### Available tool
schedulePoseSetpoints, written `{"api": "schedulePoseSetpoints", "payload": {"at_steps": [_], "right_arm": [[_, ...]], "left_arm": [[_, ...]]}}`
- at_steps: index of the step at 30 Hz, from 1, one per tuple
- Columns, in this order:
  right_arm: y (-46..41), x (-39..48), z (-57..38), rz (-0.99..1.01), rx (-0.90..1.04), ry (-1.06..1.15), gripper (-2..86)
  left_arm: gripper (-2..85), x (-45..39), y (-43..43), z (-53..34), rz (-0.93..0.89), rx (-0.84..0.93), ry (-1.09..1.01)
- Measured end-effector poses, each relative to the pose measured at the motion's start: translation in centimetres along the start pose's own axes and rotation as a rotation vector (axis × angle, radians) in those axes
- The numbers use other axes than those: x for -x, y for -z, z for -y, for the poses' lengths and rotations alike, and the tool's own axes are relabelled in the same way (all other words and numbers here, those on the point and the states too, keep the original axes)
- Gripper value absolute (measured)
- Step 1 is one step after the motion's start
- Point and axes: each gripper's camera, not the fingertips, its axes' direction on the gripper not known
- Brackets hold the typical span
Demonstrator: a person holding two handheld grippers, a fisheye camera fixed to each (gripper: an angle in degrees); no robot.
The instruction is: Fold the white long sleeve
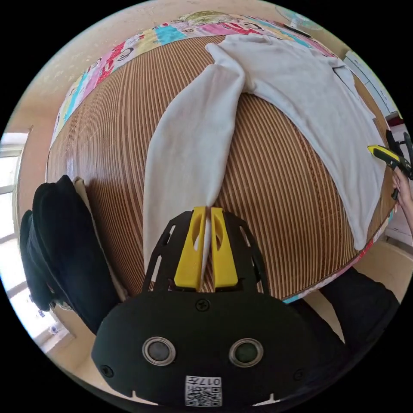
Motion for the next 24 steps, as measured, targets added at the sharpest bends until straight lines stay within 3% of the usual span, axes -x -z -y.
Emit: {"api": "schedulePoseSetpoints", "payload": {"at_steps": [2,3,5,8,10,12,15,19,24], "right_arm": [[1.2,-0.5,1.1,-0.014,0.046,0.03,2.0],[1.7,-0.6,1.4,-0.028,0.053,0.039,1.9],[4.3,-1.5,2.0,-0.077,0.0,0.07,1.8],[6.8,-3.9,2.6,-0.06,-0.017,0.023,2.2],[7.3,-5.2,2.7,-0.04,-0.011,-0.015,2.5],[7.1,-6.1,2.7,-0.027,0.029,-0.052,2.9],[7.3,-6.4,2.4,-0.024,0.036,-0.08,3.9],[7.7,-6.4,1.9,-0.049,0.037,-0.096,6.1],[6.6,-6.6,1.2,-0.03,0.136,-0.063,7.0]], "left_arm": [[1.1,2.3,1.8,0.6,-0.088,0.011,-0.036],[0.7,5.8,4.4,0.3,-0.206,-0.08,0.005],[0.2,13.5,8.6,-1.2,-0.37,-0.257,0.18],[-0.4,26.8,12.6,-7.7,-0.57,-0.549,0.678],[-0.5,30.5,13.4,-15.1,-0.444,-0.697,1.133],[0.1,28.8,13.4,-18.1,-0.339,-0.763,1.246],[4.1,21.5,10.3,-15.9,-0.448,-0.727,1.061],[11.9,4.5,2.1,-7.3,-0.714,-0.332,0.64],[12.9,-10.6,-1.9,-2.8,-0.679,-0.102,0.383]]}}
